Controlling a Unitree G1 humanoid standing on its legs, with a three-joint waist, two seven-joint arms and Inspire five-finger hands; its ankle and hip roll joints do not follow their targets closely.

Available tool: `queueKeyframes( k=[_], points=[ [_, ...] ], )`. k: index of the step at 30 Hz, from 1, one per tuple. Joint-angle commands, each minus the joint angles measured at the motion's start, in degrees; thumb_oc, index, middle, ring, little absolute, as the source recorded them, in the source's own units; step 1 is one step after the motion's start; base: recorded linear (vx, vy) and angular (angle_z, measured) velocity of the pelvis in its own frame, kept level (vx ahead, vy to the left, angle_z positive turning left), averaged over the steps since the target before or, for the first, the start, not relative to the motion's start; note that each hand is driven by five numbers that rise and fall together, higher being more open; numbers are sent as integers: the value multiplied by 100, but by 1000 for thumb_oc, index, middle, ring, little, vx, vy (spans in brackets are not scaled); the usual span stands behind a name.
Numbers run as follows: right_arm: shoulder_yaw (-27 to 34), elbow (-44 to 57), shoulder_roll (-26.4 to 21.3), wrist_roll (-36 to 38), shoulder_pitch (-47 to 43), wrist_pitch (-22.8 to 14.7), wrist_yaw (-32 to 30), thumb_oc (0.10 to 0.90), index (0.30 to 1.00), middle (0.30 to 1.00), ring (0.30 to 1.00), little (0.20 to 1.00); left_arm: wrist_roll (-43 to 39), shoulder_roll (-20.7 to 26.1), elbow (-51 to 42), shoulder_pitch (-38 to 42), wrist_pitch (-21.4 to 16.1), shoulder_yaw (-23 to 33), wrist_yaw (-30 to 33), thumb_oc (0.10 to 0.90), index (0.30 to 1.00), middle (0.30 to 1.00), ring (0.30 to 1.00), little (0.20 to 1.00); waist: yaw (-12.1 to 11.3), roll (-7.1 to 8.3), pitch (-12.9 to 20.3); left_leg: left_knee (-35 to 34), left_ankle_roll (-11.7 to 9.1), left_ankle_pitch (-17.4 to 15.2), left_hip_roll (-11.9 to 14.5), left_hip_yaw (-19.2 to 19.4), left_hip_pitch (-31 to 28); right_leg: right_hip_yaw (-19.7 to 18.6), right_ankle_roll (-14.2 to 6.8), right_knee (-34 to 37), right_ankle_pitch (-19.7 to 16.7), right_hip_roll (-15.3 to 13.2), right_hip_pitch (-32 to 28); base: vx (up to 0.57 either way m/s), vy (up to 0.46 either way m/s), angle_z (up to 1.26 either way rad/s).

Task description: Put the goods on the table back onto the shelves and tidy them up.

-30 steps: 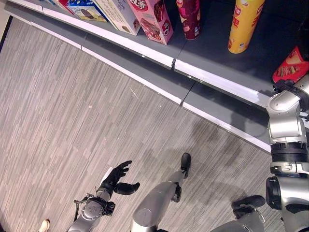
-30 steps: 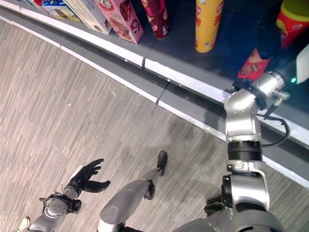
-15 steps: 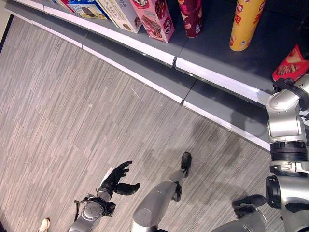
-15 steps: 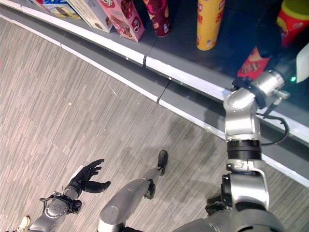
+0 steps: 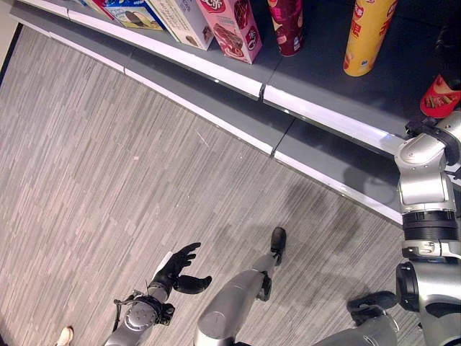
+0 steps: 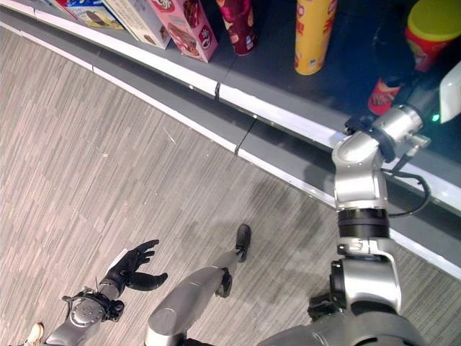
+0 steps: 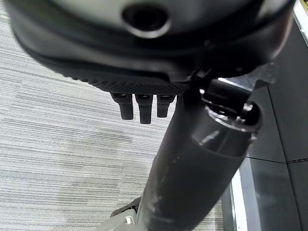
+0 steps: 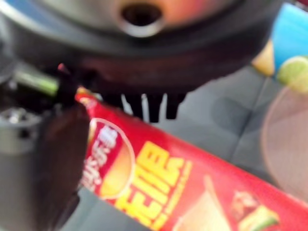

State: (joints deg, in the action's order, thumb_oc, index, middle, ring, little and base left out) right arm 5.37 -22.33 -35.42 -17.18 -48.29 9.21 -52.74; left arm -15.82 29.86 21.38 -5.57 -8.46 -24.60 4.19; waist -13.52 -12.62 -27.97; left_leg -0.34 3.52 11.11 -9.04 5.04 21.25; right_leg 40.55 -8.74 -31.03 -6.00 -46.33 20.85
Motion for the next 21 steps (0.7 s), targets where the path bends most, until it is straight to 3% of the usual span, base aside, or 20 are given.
queueKeyframes(
  k=[1,7,9,16,17,18,21],
  points=[
    [-27,458,-1123,-332,-700,-302,-301,800,900,900,900,900,-98,293,-144,-362,-247,-31,50,800,900,900,900,900,-209,-759,-180,-466,-39,-752,-187,-285,-880,-941,-626,-1005,-507,-577,182,0,0,0],
    [-39,539,-1085,-341,-717,-330,-293,800,900,900,900,900,-91,291,-110,-372,-230,-42,12,800,900,900,900,900,-215,-698,-160,-466,-59,-760,-157,-275,-982,-890,-626,-951,-532,-535,27,0,0,0],
    [-59,662,-1126,-399,-680,-342,-268,800,900,900,900,900,-118,292,-73,-390,-193,-29,-62,800,900,900,900,900,-228,-570,-25,-466,-85,-763,-63,-253,-1077,-819,-626,-864,-596,-419,-120,-1,2,5],
    [-48,874,-976,-375,-439,-485,-209,800,900,900,900,900,-55,196,130,-395,-136,-20,-91,800,900,900,900,900,-220,-363,136,-466,-150,-768,116,-211,-1228,-682,-626,-641,-712,-165,-421,-2,-24,-1],
    [-8,1122,-694,-472,-47,-556,-119,800,900,900,900,900,-11,54,298,-418,-81,70,-55,800,900,900,900,900,-155,-219,229,-466,-189,-776,260,-167,-1325,-621,-626,-480,-792,41,-618,14,-39,-9],
    [4,1137,-685,-478,-29,-552,-114,800,900,900,900,900,-10,61,299,-424,-84,69,-55,800,900,900,900,900,-156,-223,233,-466,-190,-777,268,-173,-1332,-603,-626,-465,-797,54,-641,26,-65,0],
    [-13,1686,-210,-416,899,-903,376,800,900,900,900,900,118,-179,619,-444,-5,304,7,800,900,900,900,900,17,123,387,-466,-329,-775,545,-44,-1534,-471,-626,-70,-848,460,-1037,28,-63,-18]
  ],
)
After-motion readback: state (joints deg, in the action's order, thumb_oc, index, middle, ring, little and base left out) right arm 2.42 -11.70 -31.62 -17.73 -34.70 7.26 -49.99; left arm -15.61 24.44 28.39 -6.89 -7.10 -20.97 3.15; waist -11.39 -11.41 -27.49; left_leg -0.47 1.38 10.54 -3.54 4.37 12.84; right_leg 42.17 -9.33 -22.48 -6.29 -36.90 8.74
